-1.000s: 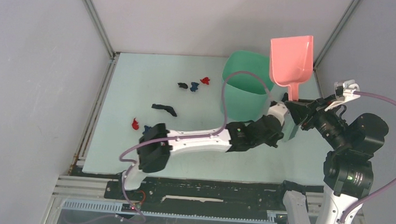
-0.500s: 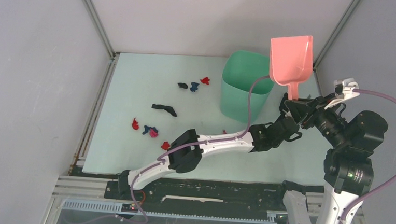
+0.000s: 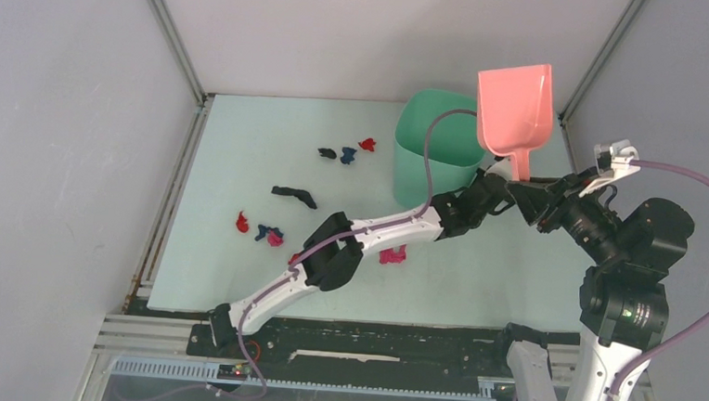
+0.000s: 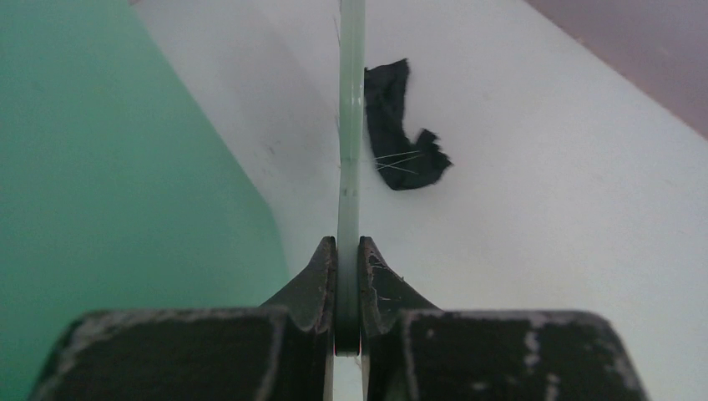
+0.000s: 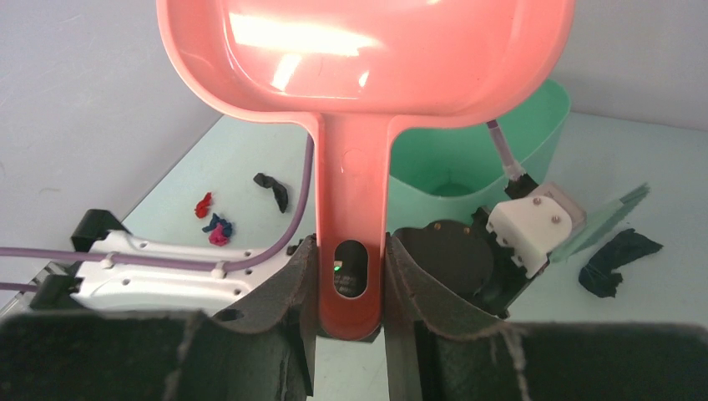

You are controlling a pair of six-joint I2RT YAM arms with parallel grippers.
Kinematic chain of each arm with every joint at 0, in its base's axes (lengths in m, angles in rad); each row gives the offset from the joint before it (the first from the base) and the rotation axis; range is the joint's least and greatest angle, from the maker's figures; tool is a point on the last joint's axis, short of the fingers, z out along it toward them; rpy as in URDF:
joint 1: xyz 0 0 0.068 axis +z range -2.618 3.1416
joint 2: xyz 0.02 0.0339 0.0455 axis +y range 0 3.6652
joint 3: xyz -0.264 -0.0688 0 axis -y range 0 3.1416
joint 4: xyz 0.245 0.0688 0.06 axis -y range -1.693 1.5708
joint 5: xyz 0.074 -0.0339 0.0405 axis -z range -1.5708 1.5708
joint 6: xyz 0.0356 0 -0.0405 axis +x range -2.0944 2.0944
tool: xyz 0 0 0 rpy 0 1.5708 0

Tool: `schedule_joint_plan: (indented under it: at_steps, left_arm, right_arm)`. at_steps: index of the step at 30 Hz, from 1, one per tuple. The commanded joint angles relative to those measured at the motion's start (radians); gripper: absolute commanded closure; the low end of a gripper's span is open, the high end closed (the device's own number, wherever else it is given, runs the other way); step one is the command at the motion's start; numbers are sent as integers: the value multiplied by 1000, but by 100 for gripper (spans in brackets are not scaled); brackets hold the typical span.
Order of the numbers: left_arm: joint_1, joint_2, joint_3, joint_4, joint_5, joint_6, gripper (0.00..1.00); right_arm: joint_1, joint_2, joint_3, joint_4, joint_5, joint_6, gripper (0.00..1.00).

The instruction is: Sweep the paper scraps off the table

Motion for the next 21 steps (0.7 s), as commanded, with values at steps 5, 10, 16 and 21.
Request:
schedule_joint_plan:
  at_steps: [5,10,16,21]
  left_arm:
    - [-5,40,66,24,89,-26,100]
    - [-8,33,47,22,115,-28,100]
    - [-44,-62,-65,7,100,-13,100]
    - [-96,-211,-167,-86,104,-20,100]
  right_arm:
    - [-2,11,2,33,-28,25,100]
    - [-2,10,-16,35,-39,25,100]
    - [-1,5,-15,32,-47,18,100]
    - [5,0,-14,32,-53,11,100]
